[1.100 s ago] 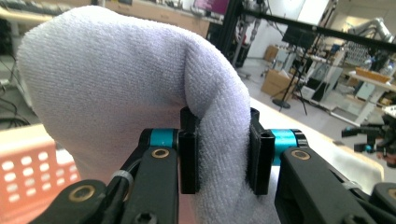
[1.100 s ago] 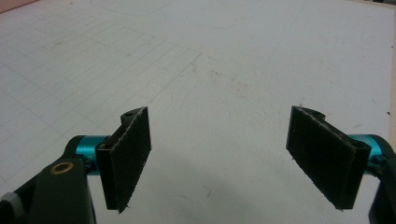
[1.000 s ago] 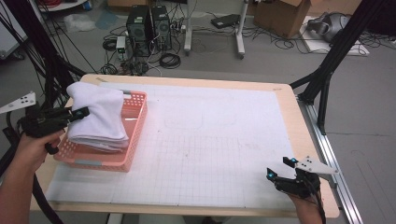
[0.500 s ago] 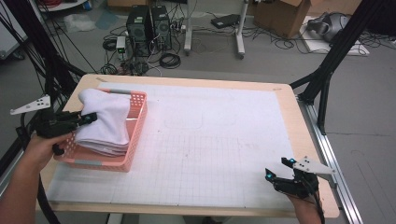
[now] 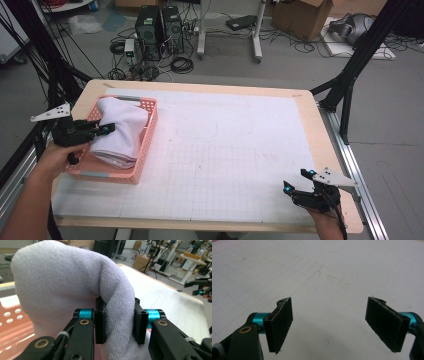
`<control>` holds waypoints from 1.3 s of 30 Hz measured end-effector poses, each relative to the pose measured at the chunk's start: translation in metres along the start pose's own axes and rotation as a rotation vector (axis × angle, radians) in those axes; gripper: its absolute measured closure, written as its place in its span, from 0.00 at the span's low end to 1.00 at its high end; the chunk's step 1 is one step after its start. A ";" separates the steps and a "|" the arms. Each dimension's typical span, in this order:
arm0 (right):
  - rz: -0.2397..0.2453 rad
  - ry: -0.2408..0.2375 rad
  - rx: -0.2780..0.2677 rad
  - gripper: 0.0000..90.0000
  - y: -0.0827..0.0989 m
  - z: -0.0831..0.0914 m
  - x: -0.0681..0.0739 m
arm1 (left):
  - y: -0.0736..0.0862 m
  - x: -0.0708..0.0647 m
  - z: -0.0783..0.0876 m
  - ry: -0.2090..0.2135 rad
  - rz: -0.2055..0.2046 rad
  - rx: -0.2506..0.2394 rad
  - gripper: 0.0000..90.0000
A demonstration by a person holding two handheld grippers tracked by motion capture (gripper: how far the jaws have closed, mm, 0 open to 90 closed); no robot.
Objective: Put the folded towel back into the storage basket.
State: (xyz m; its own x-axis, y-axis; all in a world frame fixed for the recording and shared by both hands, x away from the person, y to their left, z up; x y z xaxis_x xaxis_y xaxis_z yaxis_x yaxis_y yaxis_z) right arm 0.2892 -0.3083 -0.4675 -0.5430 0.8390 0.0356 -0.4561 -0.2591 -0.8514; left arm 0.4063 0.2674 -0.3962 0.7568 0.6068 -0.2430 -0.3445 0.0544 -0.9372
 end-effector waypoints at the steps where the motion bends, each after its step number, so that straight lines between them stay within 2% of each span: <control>1: -0.002 0.000 0.000 0.23 0.000 0.000 0.000 | 0.000 0.000 0.000 0.000 0.000 0.000 0.77; 5: -0.005 0.000 0.002 0.23 0.001 0.000 -0.001 | 0.004 0.007 0.002 -0.031 0.028 0.011 0.76; 7: -0.002 -0.001 0.002 0.23 0.001 0.000 -0.001 | 0.008 0.011 0.003 -0.057 0.084 0.039 0.74; 10: 0.000 -0.002 0.006 0.23 0.001 0.000 0.000 | 0.010 0.014 0.003 -0.073 0.102 0.057 0.70; 12: 0.001 -0.002 0.004 0.23 0.001 -0.001 0.000 | 0.011 0.016 0.003 -0.086 0.140 0.067 0.67; 13: 0.000 -0.001 0.005 0.23 0.001 0.000 0.000 | 0.011 0.019 0.004 -0.107 0.215 0.071 0.51; 14: 0.001 0.000 0.005 0.23 0.001 0.000 0.000 | 0.011 0.021 0.005 -0.117 0.233 0.077 0.47; 16: 0.000 -0.001 0.004 0.23 0.001 0.000 0.000 | 0.012 0.022 0.006 -0.131 0.248 0.083 0.43; 20: 0.001 -0.004 0.005 0.23 0.000 -0.001 0.001 | 0.018 0.029 0.009 -0.220 0.281 0.144 0.38; 21: 0.000 -0.004 0.004 0.23 0.000 -0.001 0.001 | 0.021 0.033 0.009 -0.269 0.295 0.177 0.39; 22: 0.001 -0.003 0.007 0.23 0.000 -0.001 0.002 | 0.021 0.033 0.009 -0.269 0.295 0.177 0.39; 23: 0.003 -0.003 0.008 0.23 0.000 -0.001 0.002 | 0.025 0.037 0.008 -0.322 0.301 0.211 0.41; 25: 0.006 -0.006 0.007 0.23 0.000 -0.001 0.002 | 0.027 0.038 0.008 -0.334 0.300 0.225 0.46; 28: 0.003 -0.006 0.009 0.23 0.000 -0.001 0.002 | 0.029 0.041 0.009 -0.379 0.304 0.240 0.64; 30: 0.000 -0.005 0.006 0.23 0.000 -0.001 0.002 | 0.029 0.042 0.009 -0.402 0.306 0.241 0.72; 34: 0.004 -0.005 0.008 0.23 0.000 -0.001 0.001 | 0.029 0.040 0.006 -0.393 0.281 0.238 0.78; 39: 0.003 -0.006 0.009 0.23 0.000 -0.001 0.002 | 0.021 0.025 -0.004 -0.277 0.247 0.177 0.79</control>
State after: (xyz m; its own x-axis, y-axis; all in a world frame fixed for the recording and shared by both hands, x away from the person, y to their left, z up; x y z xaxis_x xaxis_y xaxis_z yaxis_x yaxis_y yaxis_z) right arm 0.2892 -0.3064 -0.4686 -0.5485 0.8354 0.0366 -0.4612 -0.2657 -0.8466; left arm 0.4204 0.2804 -0.4234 0.4698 0.8079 -0.3558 -0.6056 0.0017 -0.7958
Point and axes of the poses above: each handheld gripper's, and its own axes: z roughly backward along the jaws, y roughly out of its underside, x roughly to its left, the point moved 9 cm from there along -z, roughly forward along the jaws, and after that the axes turned 2 degrees about -y, right-handed, at the moved point
